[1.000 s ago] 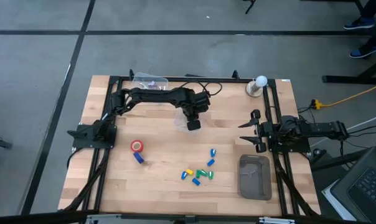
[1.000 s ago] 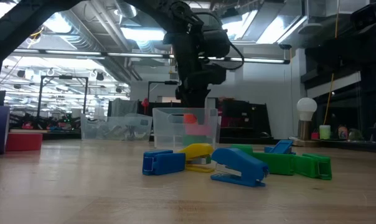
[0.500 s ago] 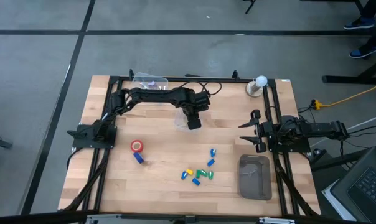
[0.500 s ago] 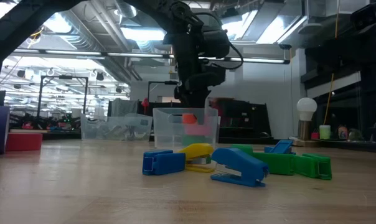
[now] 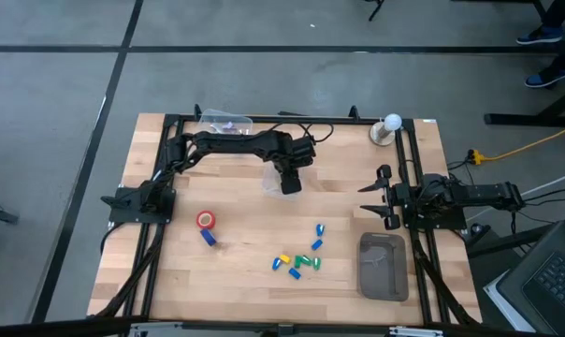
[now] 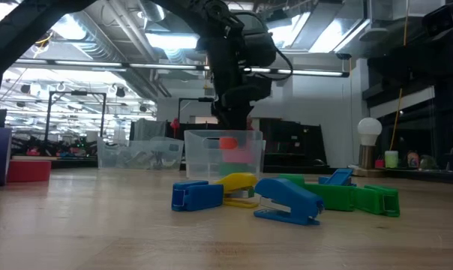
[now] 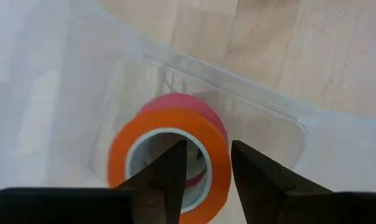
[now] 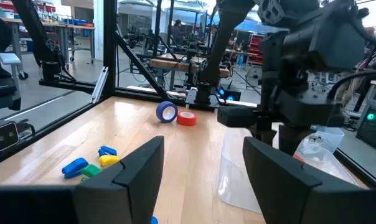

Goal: Pick and place Stapler, Stapler remover, tape
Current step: Put the red tape into the bottom of the transparent bin

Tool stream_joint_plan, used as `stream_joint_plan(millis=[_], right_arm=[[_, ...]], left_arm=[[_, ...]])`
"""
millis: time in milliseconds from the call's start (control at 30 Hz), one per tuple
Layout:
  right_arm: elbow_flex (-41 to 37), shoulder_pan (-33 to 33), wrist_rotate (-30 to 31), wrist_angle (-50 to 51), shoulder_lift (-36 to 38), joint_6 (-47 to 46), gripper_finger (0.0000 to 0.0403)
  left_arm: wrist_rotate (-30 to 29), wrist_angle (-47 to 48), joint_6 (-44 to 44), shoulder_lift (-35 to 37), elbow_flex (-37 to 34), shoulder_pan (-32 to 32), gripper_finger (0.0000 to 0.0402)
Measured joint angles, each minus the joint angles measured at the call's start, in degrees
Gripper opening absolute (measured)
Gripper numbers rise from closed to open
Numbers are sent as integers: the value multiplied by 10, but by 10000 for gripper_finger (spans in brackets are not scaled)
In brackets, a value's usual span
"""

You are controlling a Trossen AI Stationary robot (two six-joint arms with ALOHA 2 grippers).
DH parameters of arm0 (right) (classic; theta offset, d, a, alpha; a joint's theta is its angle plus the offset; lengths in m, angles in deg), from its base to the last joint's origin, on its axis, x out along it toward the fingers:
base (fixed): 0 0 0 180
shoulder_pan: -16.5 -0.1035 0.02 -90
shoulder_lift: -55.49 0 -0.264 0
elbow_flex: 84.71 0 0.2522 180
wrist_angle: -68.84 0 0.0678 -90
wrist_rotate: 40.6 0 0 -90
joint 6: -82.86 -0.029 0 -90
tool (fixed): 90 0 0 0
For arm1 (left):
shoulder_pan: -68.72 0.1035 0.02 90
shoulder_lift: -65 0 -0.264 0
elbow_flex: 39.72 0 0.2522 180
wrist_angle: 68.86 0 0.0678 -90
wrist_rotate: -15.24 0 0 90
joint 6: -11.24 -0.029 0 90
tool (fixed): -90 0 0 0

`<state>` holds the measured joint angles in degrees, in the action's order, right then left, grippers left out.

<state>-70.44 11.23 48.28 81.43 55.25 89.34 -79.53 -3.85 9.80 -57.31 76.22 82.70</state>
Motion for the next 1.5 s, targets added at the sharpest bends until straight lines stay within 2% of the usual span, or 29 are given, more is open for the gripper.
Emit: stream_joint_plan(millis=[233,600,767,933,1100,1200,1500], right_arm=[[0,0,0,0,0,0,225],[0,0,0,0,0,0,225],[0,0,0,0,0,0,225],[0,0,0,0,0,0,225],[0,0,0,0,0,0,225],[0,0,0,0,0,0,225],[0,0,0,0,0,0,225]], left_arm=[[-1,32,1,16,46,2,123],[33,178,7,21,158,-6,123],[27,230,8,41,160,-18,123],[-15,270,8,64,160,-30,123],[-23,272,10,91,133,-39,123],[-1,272,-4,111,103,-51,123],[67,250,-16,221,-45,-94,123]])
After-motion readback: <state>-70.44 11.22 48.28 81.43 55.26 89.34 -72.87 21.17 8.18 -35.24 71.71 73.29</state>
